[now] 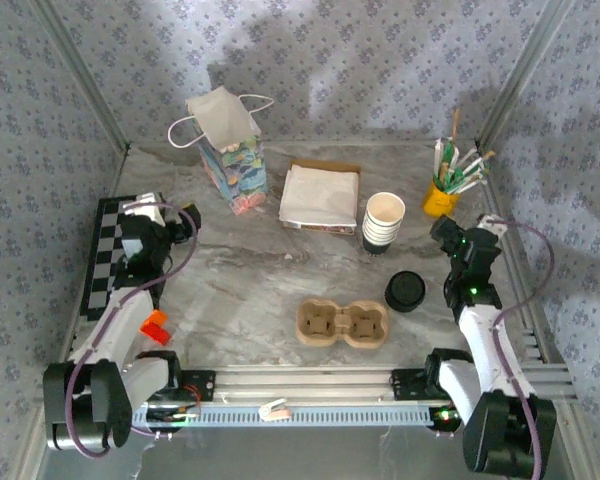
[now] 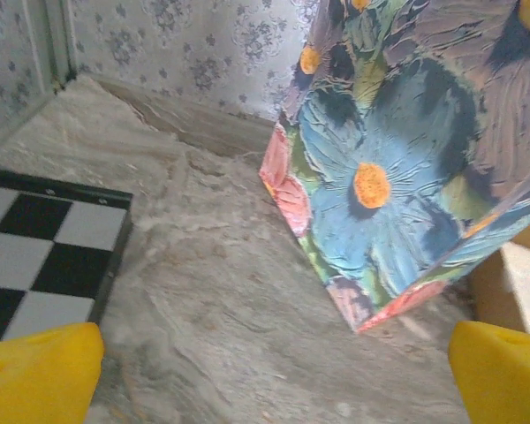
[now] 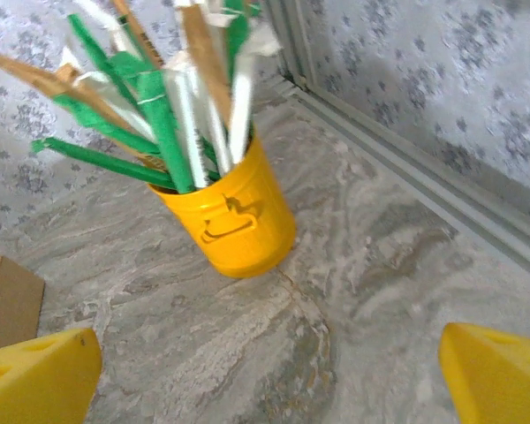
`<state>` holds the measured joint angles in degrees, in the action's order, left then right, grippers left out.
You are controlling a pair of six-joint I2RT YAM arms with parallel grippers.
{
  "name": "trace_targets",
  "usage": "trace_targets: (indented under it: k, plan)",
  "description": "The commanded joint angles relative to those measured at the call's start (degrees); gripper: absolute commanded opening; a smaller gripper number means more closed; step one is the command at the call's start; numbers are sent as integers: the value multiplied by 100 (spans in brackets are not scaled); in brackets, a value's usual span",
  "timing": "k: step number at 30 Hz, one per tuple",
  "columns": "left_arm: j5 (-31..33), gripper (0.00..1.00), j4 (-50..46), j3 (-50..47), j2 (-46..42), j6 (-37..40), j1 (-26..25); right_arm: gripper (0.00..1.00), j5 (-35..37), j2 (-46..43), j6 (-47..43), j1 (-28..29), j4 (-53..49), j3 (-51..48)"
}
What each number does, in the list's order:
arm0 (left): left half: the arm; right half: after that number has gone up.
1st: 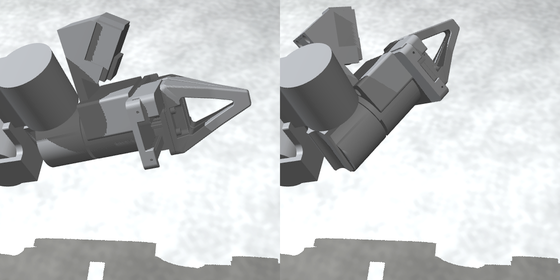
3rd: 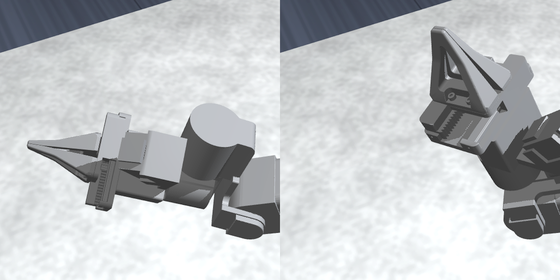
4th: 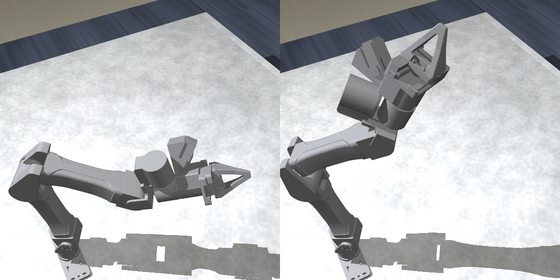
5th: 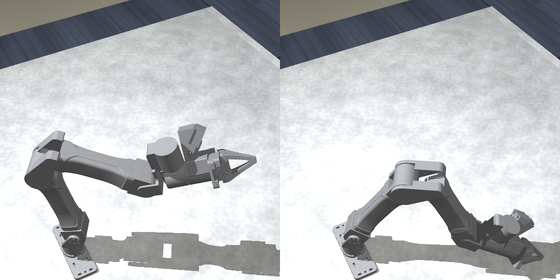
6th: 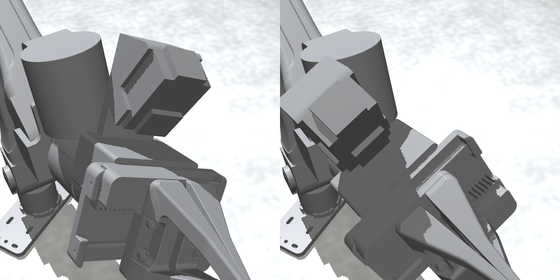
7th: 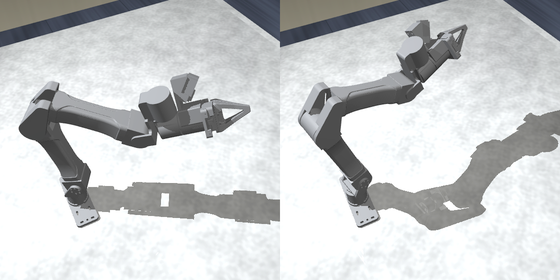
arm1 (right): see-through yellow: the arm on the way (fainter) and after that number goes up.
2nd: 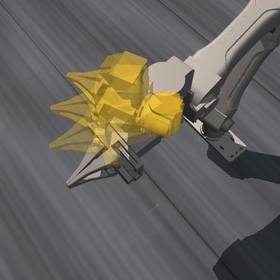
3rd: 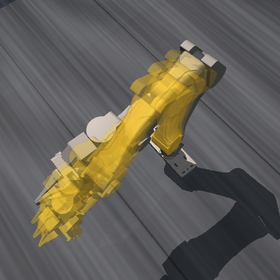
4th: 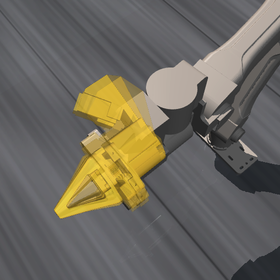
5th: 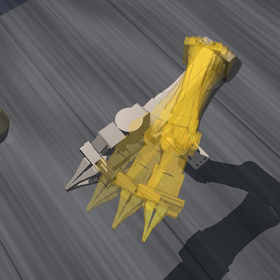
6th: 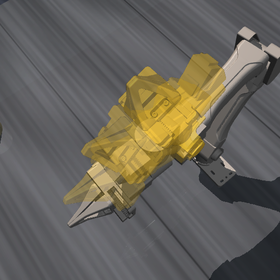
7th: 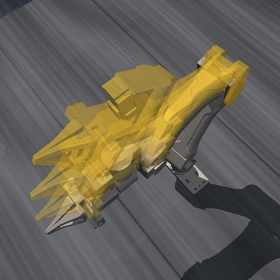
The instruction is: Pack the takeout coffee
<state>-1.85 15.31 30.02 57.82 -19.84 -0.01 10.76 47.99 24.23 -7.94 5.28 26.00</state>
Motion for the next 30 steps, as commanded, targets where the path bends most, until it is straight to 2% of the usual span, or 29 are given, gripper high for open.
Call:
trace_targets:
  k: [1,4,8,9,12,14,20,24,30]
  plan:
    - [-385,100,-465,98,-345,-854,44,100,-305,-139,599,-121,-1156,329]
    - [-279,100,-966,142,-539,-1253,47,100,-712,22,606,-120,-1936,807]
    - [-381,100,-1714,329,-629,-1277,-42,99,-1430,314,448,-49,-2660,1398]
    - [-399,100,-1775,329,-670,-1285,-147,100,-1415,388,418,18,-2901,1573]
    - [-280,100,-1960,401,-728,-1177,-738,100,-1221,626,365,276,-3666,2173]
    - [18,100,-2310,591,-728,-1098,-1184,100,-1145,734,309,477,-3941,2491]
    - [364,100,-2363,815,-688,-989,-2544,100,-748,996,299,1162,-4894,3429]
    - [604,100,-2339,898,-621,-1005,-3234,89,-657,1547,249,1515,-5556,4188]
    - [738,100,-2401,1157,-383,-903,-3800,74,-525,2298,144,2007,-5950,5092]
